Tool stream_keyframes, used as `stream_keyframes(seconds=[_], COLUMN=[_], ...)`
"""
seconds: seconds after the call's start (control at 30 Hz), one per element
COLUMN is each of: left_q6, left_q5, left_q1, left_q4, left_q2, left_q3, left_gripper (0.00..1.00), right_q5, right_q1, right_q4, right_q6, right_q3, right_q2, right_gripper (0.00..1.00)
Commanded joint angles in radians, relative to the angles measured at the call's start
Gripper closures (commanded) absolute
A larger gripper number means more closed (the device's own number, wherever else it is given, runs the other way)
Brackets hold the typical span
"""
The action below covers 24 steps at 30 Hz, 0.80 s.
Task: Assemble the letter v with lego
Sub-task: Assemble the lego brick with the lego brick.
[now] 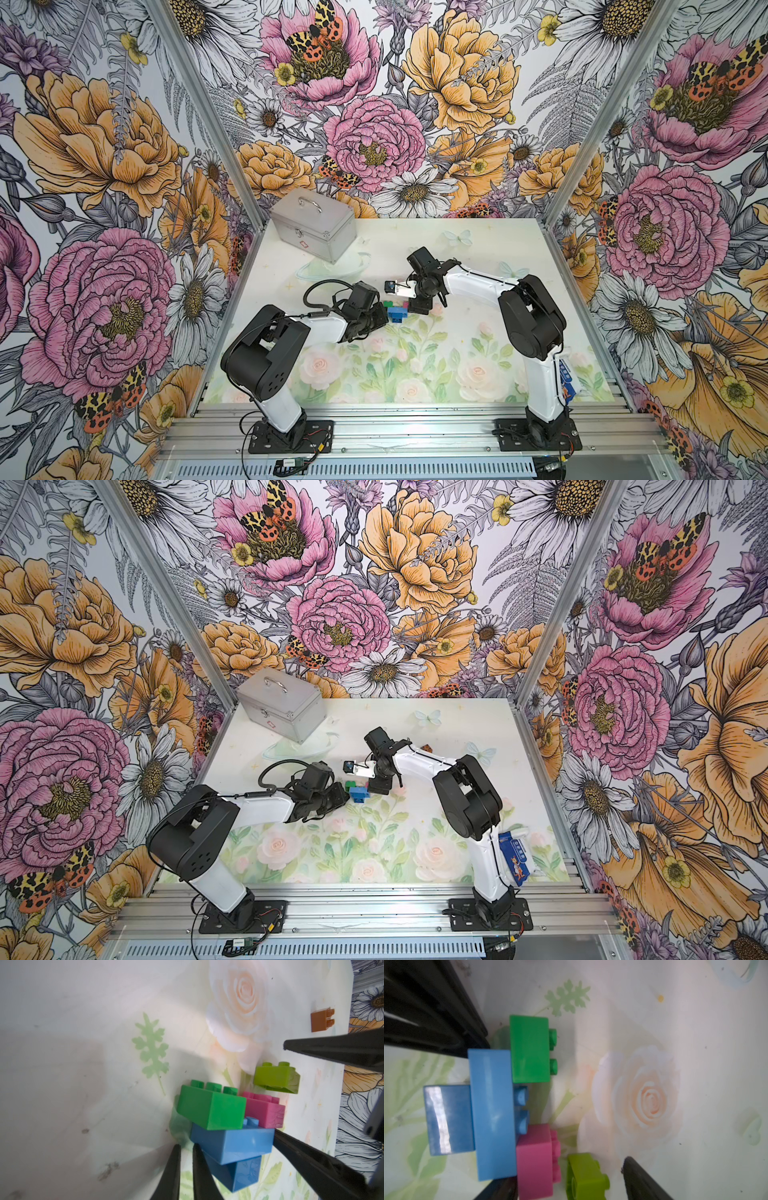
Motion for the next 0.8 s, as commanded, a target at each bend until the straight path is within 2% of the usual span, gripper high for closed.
stream_keyframes(seconds=[0.0, 0.47, 0.77], left_q6=[0.021, 0.026, 0.026], left_q5=[0.022, 0.032, 0.033], left_q1=[0.011, 0.003, 0.003], left_q4=[-0.001, 0.010, 0.010], left_q2=[0.001, 0.053, 0.063], left_q3=[-0.008, 0.040, 0.050], left_gripper=[0.85, 0.85, 0.85], right_q5=[0.030, 0.013, 0.000], right_q1=[0.002, -0.006, -0.016], right_q4=[0.003, -0.009, -0.022], right_q6=[0.017, 0.012, 0.010], right_q3=[0.008, -0.005, -0.003], right_q2=[0.015, 0.021, 0.020], right_gripper=[0.20, 0.22, 0.28])
